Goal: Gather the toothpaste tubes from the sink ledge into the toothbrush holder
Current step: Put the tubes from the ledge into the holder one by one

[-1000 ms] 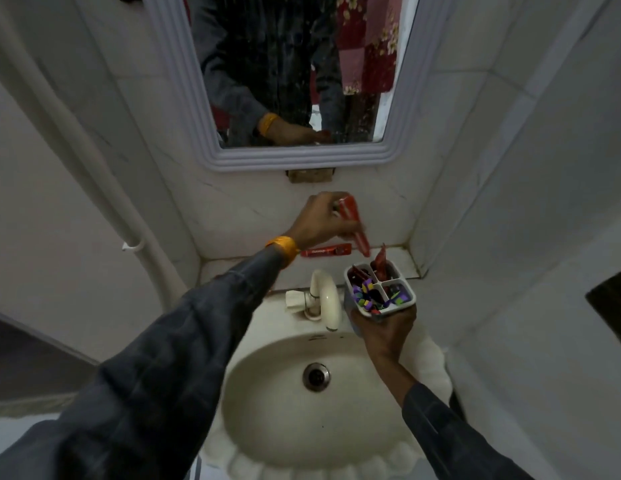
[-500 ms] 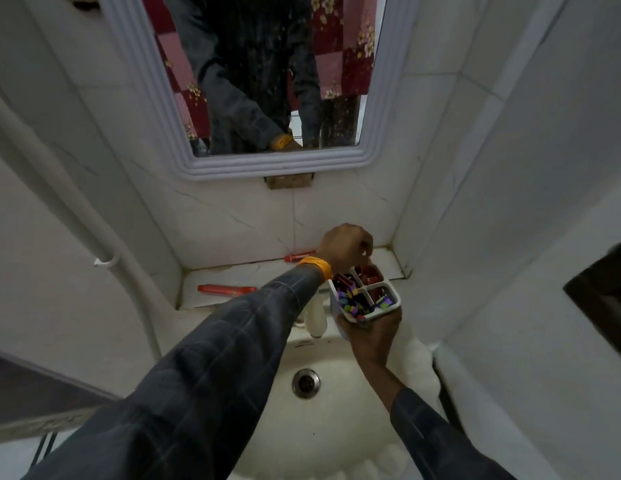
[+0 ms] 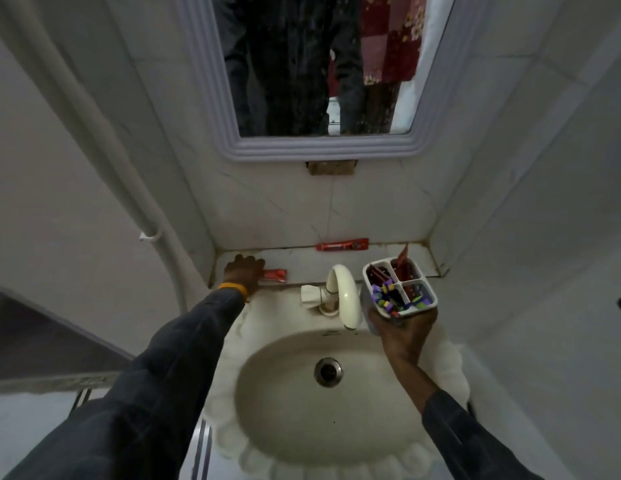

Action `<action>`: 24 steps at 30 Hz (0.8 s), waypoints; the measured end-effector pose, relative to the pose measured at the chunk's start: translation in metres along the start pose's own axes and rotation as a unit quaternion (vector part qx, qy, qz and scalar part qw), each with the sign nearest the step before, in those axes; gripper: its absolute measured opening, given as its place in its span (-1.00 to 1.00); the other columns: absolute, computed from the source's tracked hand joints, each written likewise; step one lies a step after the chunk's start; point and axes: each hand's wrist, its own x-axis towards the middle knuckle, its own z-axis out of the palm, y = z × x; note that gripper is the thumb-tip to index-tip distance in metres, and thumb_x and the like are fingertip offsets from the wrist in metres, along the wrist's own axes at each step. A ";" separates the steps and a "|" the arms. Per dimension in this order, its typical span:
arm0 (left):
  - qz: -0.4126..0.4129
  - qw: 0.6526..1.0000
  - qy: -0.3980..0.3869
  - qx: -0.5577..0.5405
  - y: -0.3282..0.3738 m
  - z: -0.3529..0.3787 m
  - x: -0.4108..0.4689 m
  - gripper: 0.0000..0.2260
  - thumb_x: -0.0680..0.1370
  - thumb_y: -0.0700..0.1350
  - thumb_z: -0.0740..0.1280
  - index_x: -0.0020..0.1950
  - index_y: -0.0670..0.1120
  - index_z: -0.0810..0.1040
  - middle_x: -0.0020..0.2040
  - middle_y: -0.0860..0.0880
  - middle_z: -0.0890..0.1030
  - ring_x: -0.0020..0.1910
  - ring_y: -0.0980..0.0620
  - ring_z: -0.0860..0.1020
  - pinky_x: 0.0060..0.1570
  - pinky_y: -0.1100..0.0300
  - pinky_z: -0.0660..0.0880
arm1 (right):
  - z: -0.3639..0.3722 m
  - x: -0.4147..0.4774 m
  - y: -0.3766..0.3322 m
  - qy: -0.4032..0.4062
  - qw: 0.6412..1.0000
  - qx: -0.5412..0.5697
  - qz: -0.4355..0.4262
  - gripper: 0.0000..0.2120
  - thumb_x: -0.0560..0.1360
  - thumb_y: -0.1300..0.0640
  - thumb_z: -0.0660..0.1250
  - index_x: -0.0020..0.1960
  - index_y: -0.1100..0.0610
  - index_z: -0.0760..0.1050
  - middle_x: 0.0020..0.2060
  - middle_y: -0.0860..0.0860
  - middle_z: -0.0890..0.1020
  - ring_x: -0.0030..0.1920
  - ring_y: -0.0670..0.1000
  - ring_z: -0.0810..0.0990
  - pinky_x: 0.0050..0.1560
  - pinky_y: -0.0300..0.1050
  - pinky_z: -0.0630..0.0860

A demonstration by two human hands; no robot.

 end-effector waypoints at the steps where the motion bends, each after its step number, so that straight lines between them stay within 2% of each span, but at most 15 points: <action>1: 0.006 1.000 0.021 0.011 0.000 0.005 -0.001 -0.61 0.62 -0.05 0.16 0.47 -0.01 0.33 0.38 -0.14 0.44 0.34 -0.18 0.40 0.30 0.00 0.38 | 0.000 0.000 0.000 0.001 1.000 -0.001 0.001 -0.08 0.21 0.36 0.80 0.49 0.26 0.50 0.35 0.06 0.67 0.37 0.16 0.70 0.40 -0.17 0.65; 3: 0.024 0.998 0.054 0.031 0.006 0.008 -0.002 -0.64 0.62 -0.07 0.17 0.43 -0.04 0.39 0.33 -0.15 0.49 0.29 -0.18 0.45 0.24 0.01 0.42 | 0.000 0.001 0.003 0.003 1.000 -0.006 0.003 -0.07 0.21 0.35 0.81 0.50 0.31 0.49 0.38 0.13 0.68 0.39 0.16 0.70 0.45 0.09 0.65; 5: 0.029 0.997 0.063 0.016 0.013 0.003 -0.001 -0.67 0.60 0.07 0.23 0.25 -0.10 0.52 0.20 -0.15 0.58 0.17 -0.15 0.54 0.13 0.03 0.48 | -0.002 0.001 0.006 0.003 1.000 -0.008 0.006 -0.05 0.22 0.34 0.81 0.53 0.31 0.48 0.40 0.16 0.68 0.40 0.14 0.70 0.46 0.13 0.65; 7: 0.024 0.996 0.068 -0.056 0.021 -0.013 -0.001 -0.60 0.53 0.22 0.31 0.04 -0.11 0.59 0.02 -0.14 0.64 0.00 -0.14 0.60 0.01 0.07 0.51 | -0.002 0.001 0.005 0.003 1.000 -0.008 0.009 -0.04 0.21 0.28 0.81 0.53 0.29 0.48 0.40 0.15 0.69 0.41 0.14 0.71 0.46 0.18 0.65; 9: 0.036 0.986 0.094 -0.135 0.034 -0.039 -0.001 -0.71 0.45 0.10 0.44 -0.03 -0.10 0.60 -0.03 -0.12 0.68 -0.04 -0.14 0.62 -0.01 0.08 0.56 | -0.002 0.000 0.002 0.000 1.000 -0.006 0.013 0.00 0.20 0.18 0.82 0.54 0.26 0.47 0.41 0.14 0.68 0.42 0.14 0.70 0.47 0.23 0.64; 11: 0.065 0.958 0.099 -0.261 0.054 -0.070 -0.005 -0.76 0.36 -0.06 0.53 -0.05 -0.11 0.62 -0.09 -0.11 0.70 -0.08 -0.11 0.65 -0.01 0.04 0.61 | 0.000 -0.002 0.000 0.004 1.000 -0.001 0.020 0.04 0.18 0.04 0.80 0.55 0.25 0.46 0.42 0.13 0.68 0.43 0.14 0.69 0.47 0.24 0.64; 13: 0.127 0.909 0.089 -0.388 0.080 -0.100 -0.015 -0.77 0.29 -0.13 0.59 -0.14 -0.07 0.61 -0.19 -0.06 0.69 -0.19 -0.02 0.67 -0.12 0.04 0.66 | 0.001 -0.003 0.000 0.011 0.999 0.007 0.029 0.07 0.14 -0.08 0.76 0.54 0.25 0.47 0.39 0.13 0.70 0.39 0.13 0.71 0.44 0.23 0.66; 14: 0.169 0.887 0.089 -0.420 0.094 -0.114 -0.021 -0.75 0.28 -0.13 0.60 -0.14 -0.05 0.60 -0.20 -0.03 0.68 -0.20 0.02 0.66 -0.18 0.10 0.65 | 0.001 -0.002 0.002 0.012 0.999 0.012 0.032 0.07 0.12 -0.11 0.74 0.52 0.25 0.49 0.37 0.13 0.71 0.37 0.12 0.73 0.41 0.22 0.68; 16: 0.247 0.862 0.082 -0.434 0.124 -0.134 -0.032 -0.70 0.31 -0.08 0.59 -0.05 -0.09 0.60 -0.17 0.01 0.65 -0.19 0.09 0.63 -0.23 0.30 0.60 | 0.001 -0.002 0.001 0.009 0.999 0.025 0.035 0.07 0.10 -0.10 0.75 0.51 0.25 0.50 0.34 0.11 0.72 0.33 0.09 0.75 0.38 0.15 0.71; 18: 0.300 0.849 0.067 -0.429 0.155 -0.145 -0.041 -0.70 0.37 -0.10 0.56 0.01 -0.18 0.60 -0.16 0.00 0.64 -0.21 0.12 0.62 -0.26 0.37 0.59 | 0.001 -0.001 0.000 0.001 0.999 0.036 0.034 0.06 0.11 -0.05 0.77 0.51 0.26 0.51 0.34 0.11 0.73 0.32 0.06 0.75 0.35 -0.04 0.71; 21: 0.342 0.863 0.059 -0.367 0.194 -0.145 -0.049 -0.73 0.37 -0.11 0.55 -0.02 -0.19 0.62 -0.14 -0.08 0.68 -0.20 0.01 0.66 -0.22 0.17 0.65 | 0.002 -0.001 0.003 -0.002 0.999 0.027 0.028 0.01 0.15 0.22 0.83 0.51 0.33 0.48 0.35 0.15 0.70 0.32 0.03 0.73 0.27 -0.37 0.64; 22: 0.349 0.874 0.060 -0.333 0.204 -0.141 -0.050 -0.72 0.35 -0.07 0.56 -0.05 -0.16 0.62 -0.13 -0.08 0.69 -0.18 -0.01 0.67 -0.19 0.13 0.64 | 0.002 -0.001 0.004 0.000 0.999 0.026 0.023 0.00 0.16 0.32 0.82 0.51 0.35 0.47 0.34 0.15 0.69 0.31 -0.03 0.72 0.27 -0.42 0.62; 24: 0.359 0.893 0.064 -0.265 0.221 -0.132 -0.050 -0.71 0.30 -0.01 0.58 -0.09 -0.09 0.63 -0.13 -0.07 0.70 -0.17 -0.02 0.65 -0.17 0.14 0.60 | 0.001 -0.001 0.005 0.001 0.999 0.034 0.009 -0.01 0.17 0.37 0.81 0.51 0.35 0.45 0.33 0.10 0.66 0.31 -0.27 0.67 0.29 -0.43 0.61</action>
